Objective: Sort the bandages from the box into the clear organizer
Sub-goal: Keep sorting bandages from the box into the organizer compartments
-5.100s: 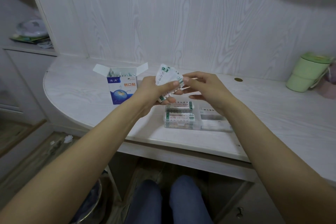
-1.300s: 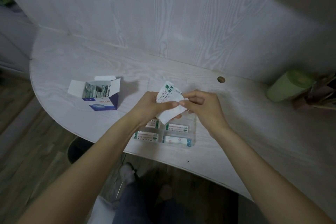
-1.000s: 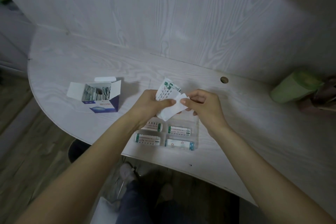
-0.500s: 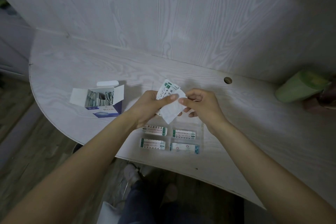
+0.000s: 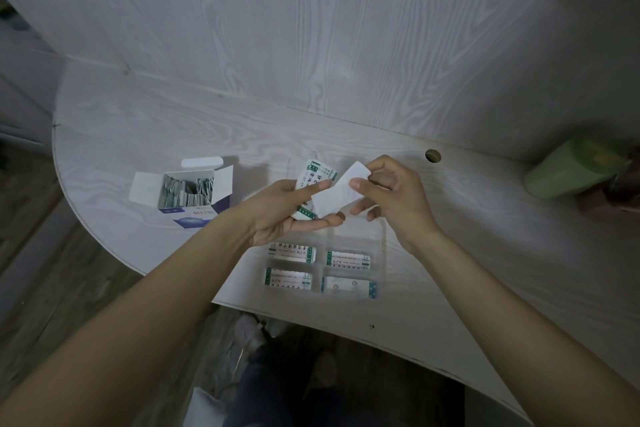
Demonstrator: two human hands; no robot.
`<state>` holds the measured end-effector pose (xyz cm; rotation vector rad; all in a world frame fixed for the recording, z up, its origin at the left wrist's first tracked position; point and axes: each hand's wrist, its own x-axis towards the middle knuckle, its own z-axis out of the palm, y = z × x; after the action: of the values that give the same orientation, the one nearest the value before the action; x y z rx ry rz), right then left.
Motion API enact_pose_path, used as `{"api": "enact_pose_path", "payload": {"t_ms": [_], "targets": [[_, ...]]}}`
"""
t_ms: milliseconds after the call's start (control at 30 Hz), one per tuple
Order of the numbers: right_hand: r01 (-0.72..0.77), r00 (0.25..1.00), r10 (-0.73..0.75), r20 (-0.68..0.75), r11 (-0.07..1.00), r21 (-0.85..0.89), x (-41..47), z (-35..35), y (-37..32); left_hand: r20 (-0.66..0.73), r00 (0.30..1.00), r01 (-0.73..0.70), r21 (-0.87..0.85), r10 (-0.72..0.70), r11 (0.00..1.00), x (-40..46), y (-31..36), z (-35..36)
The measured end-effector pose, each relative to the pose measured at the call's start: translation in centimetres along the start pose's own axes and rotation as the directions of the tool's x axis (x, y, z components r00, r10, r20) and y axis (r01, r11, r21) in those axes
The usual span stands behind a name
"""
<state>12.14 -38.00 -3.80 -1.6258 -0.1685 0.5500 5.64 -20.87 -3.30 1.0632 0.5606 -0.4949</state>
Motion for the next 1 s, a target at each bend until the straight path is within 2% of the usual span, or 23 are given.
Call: {"api": "enact_pose_path", "payload": {"t_ms": [233,367,400,500,567,733,867,1000], "targets": [[-0.023,0.995,0.009,0.095,0.989,0.148,0.5,-0.4,0.9,-0.111,0.993,-0.037,-0.049,0.031,0.998,1.1,-0.1,-0.7],[-0.123,0.987,0.094,0.132,0.965,0.234,0.6,-0.6,1.4,-0.189,0.980,-0.074,-0.049,0.064,0.996,1.8,-0.5,-1.1],[-0.128,0.988,0.104,0.117,0.967,0.219,0.6,-0.6,1.6,-0.205,0.975,-0.089,-0.032,0.081,0.995,1.9,-0.5,-1.1],[-0.077,0.994,0.077,0.075,0.997,0.001,0.8,-0.7,2.2,-0.256,0.952,-0.148,0.102,0.169,0.984,2.1,-0.6,-0.6],[-0.078,0.995,0.082,0.050,0.994,-0.076,0.9,-0.9,2.3,-0.280,0.933,-0.182,0.171,0.225,0.968,2.3,-0.6,-0.5],[-0.122,0.992,0.124,0.031,0.991,-0.061,1.0,-1.4,2.1,-0.300,0.921,-0.205,0.169,0.248,0.964,2.5,-1.1,-0.6],[-0.071,0.997,0.069,-0.020,0.993,-0.096,1.0,-1.3,2.2,-0.293,0.929,-0.192,0.136,0.225,0.972,2.8,-1.5,-0.4],[-0.013,1.000,0.020,0.022,0.961,-0.276,1.2,-1.3,2.9,-0.302,0.908,-0.248,0.168,0.289,0.954,3.2,-1.7,0.4]]}}
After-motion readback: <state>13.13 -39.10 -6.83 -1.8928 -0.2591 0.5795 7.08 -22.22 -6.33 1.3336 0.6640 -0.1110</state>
